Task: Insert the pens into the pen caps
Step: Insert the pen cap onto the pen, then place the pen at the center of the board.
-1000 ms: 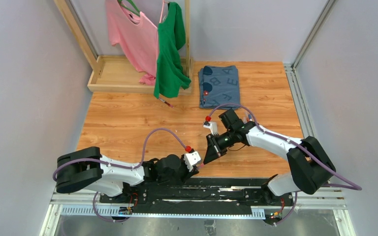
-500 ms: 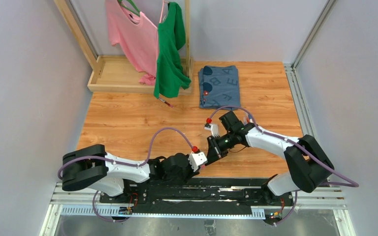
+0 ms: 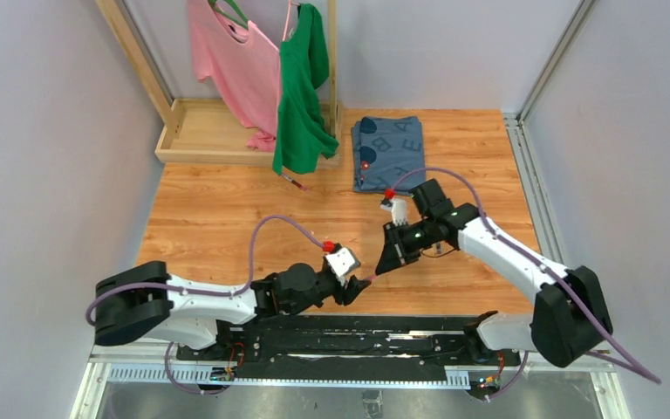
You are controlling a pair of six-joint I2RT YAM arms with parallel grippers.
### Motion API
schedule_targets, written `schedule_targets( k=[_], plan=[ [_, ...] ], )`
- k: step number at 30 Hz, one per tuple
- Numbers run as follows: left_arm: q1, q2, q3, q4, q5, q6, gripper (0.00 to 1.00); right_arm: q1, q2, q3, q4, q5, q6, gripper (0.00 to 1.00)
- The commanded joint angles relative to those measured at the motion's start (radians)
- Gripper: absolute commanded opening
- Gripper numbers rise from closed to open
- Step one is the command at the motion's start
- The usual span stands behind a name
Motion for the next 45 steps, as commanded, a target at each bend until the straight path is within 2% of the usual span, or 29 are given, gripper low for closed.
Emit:
schedule_targets(
  k=[1, 3, 6, 9, 13, 16, 21, 24, 28, 32, 39, 41, 45],
  plan=[
    [0.015, -0.129, -0.057, 0.257, -0.177, -0.002, 0.66, -0.144, -0.103, 0.068, -0.204, 0.138, -0.059, 0.01],
    [0.026, -0.191, -0.090, 0.198, -0.215, -0.019, 0.77, -0.203, -0.160, 0.068, -0.209, 0.211, -0.046, 0.00],
    [0.070, -0.272, -0.116, 0.090, -0.244, -0.062, 0.85, -0.222, -0.248, 0.046, -0.193, 0.455, 0.011, 0.01],
    [0.142, -0.340, -0.124, -0.011, -0.250, -0.112, 0.87, -0.222, -0.324, -0.020, -0.118, 0.599, 0.067, 0.01],
    [0.258, -0.382, -0.098, -0.140, -0.180, -0.181, 0.87, -0.222, -0.392, -0.112, 0.012, 0.707, 0.125, 0.01],
    [0.349, -0.357, -0.043, -0.275, -0.163, -0.277, 0.87, -0.220, -0.446, -0.198, 0.107, 0.845, 0.159, 0.01],
    [0.469, -0.287, 0.014, -0.367, -0.153, -0.385, 0.87, -0.219, -0.544, -0.321, 0.223, 1.040, 0.184, 0.00],
    [0.543, -0.227, 0.041, -0.403, -0.171, -0.457, 0.87, -0.218, -0.554, -0.379, 0.307, 1.071, 0.170, 0.01],
    [0.608, -0.181, 0.074, -0.416, -0.173, -0.485, 0.85, -0.219, -0.466, -0.402, 0.349, 1.057, 0.177, 0.03],
    [0.634, -0.151, 0.113, -0.428, -0.193, -0.457, 0.85, -0.218, -0.382, -0.395, 0.352, 1.009, 0.191, 0.14],
    [0.682, -0.141, 0.119, -0.382, -0.173, -0.423, 0.87, -0.219, -0.348, -0.379, 0.380, 0.961, 0.177, 0.37],
    [0.713, -0.132, 0.132, -0.376, -0.144, -0.406, 0.88, -0.221, -0.347, -0.367, 0.374, 0.959, 0.163, 0.41],
    [0.795, -0.053, 0.220, -0.387, -0.004, -0.359, 0.86, -0.221, -0.363, -0.340, 0.364, 0.927, 0.130, 0.41]
  ],
)
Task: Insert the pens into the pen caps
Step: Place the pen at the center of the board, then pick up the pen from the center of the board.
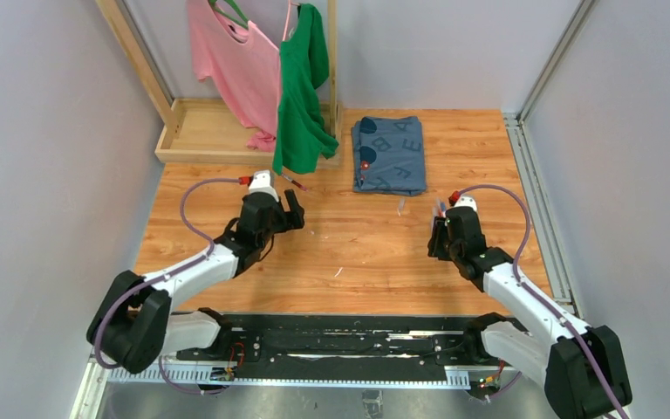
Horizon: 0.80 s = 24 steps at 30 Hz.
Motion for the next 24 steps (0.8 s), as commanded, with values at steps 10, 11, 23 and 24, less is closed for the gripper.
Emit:
schedule_targets(
  k=[10, 11, 23, 24],
  plan=[
    [0.191, 0.412, 0.405, 0.009, 0.244, 0.125, 0.63, -0.008, -0.080, 0.086, -0.012, -0.169, -0.078, 0.39],
    [0.192, 0.455, 0.441, -0.006, 0.244, 0.138, 0.60, -0.007, -0.084, 0.088, -0.014, -0.176, -0.078, 0.38],
    [0.223, 0.719, 0.731, -0.171, 0.206, 0.203, 0.53, -0.007, -0.091, 0.103, -0.032, -0.218, -0.086, 0.35],
    [0.226, 0.735, 0.756, -0.193, 0.215, 0.206, 0.53, -0.007, -0.091, 0.102, -0.034, -0.221, -0.087, 0.35]
  ],
)
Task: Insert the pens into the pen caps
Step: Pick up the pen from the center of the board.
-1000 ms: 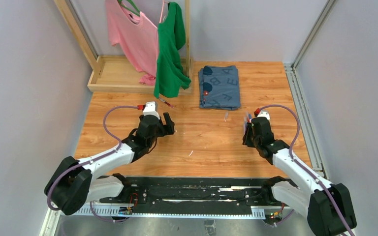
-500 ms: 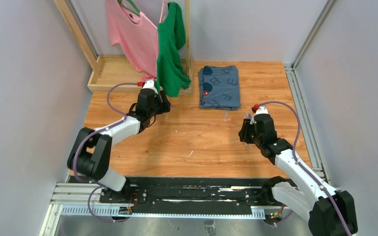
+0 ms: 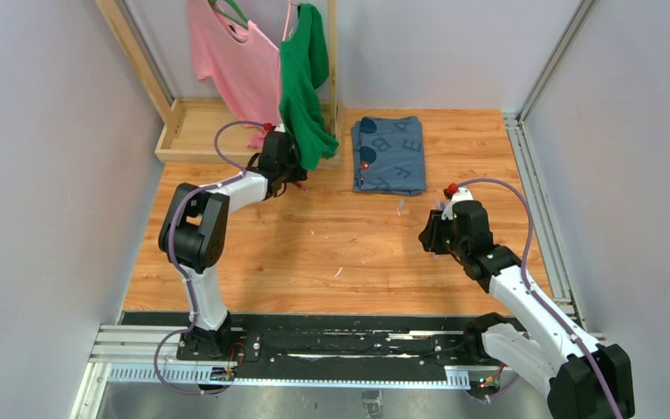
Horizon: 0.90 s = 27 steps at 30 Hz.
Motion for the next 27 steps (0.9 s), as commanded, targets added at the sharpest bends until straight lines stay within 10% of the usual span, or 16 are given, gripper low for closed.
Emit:
schedule_targets(
  k=[1, 27],
  plan=[
    [0.025, 0.068, 0.096, -0.097, 0.004, 0.039, 0.53, -0.006, -0.010, 0.033, -0.017, -0.023, -0.021, 0.35],
    [0.110, 0.155, 0.181, -0.271, 0.041, 0.045, 0.54, -0.007, -0.055, 0.016, -0.047, -0.054, -0.012, 0.34]
  ],
)
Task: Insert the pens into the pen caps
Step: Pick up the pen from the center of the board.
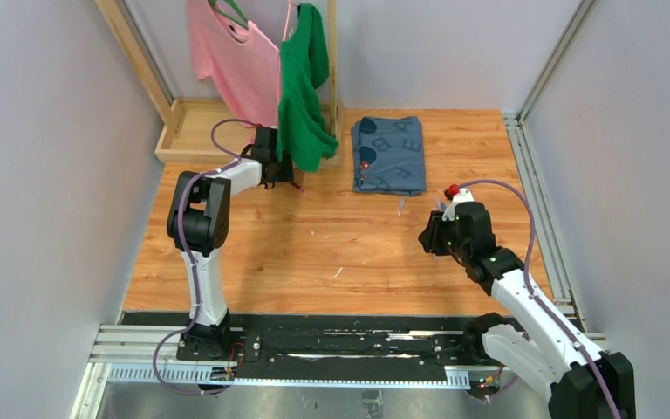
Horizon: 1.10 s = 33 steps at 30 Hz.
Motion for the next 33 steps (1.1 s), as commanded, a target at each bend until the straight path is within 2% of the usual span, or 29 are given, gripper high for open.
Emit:
schedule_targets(
  k=[1, 10, 18, 24, 28, 31, 33],
  plan=[
    [0.005, -0.031, -0.031, -0.010, 0.019, -0.008, 0.54, -0.007, -0.024, 0.015, -0.026, -0.012, -0.005, 0.34],
    [0.005, -0.021, -0.027, -0.067, -0.047, -0.041, 0.47, -0.008, -0.058, 0.000, -0.037, -0.015, 0.001, 0.34],
    [0.006, 0.013, 0.011, -0.133, -0.090, -0.062, 0.36, -0.007, -0.087, -0.008, -0.042, -0.033, 0.007, 0.34],
    [0.006, 0.044, 0.051, -0.202, -0.078, -0.059, 0.20, -0.007, -0.092, -0.013, -0.037, -0.043, 0.005, 0.34],
    [0.006, 0.042, 0.046, -0.231, -0.076, -0.059, 0.18, -0.007, -0.095, -0.011, -0.035, -0.059, 0.009, 0.34],
    [0.006, 0.034, 0.039, -0.254, -0.075, -0.058, 0.03, -0.008, -0.094, -0.011, -0.025, -0.086, 0.010, 0.34],
    [0.006, -0.003, -0.003, -0.232, -0.073, -0.068, 0.00, -0.008, -0.088, -0.011, -0.017, -0.107, 0.011, 0.34]
  ],
)
